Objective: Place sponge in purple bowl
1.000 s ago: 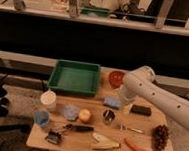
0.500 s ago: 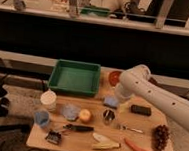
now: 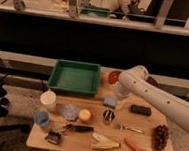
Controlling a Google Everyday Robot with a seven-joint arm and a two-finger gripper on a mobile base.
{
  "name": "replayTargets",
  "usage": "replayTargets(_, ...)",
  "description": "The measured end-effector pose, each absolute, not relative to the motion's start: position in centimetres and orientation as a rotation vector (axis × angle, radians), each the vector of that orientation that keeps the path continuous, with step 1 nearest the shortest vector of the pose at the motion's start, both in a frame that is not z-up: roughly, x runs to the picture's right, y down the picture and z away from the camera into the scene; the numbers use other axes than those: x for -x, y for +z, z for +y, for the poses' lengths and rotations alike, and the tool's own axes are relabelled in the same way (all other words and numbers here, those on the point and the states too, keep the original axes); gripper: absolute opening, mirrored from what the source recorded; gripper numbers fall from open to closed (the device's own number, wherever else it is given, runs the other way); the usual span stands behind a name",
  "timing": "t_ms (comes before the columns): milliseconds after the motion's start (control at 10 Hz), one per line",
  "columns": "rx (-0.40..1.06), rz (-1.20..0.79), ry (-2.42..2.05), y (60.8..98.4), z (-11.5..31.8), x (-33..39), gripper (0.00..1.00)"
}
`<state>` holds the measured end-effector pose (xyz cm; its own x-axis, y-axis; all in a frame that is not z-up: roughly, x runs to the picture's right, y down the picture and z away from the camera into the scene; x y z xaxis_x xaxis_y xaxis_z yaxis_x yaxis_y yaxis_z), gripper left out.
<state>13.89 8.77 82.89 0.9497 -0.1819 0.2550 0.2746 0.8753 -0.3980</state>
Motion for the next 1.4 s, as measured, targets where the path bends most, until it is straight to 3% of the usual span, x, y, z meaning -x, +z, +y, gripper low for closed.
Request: replayTargets(1400,0.514,-0.130,-0.152,87.6,10.9,-12.2,0.80)
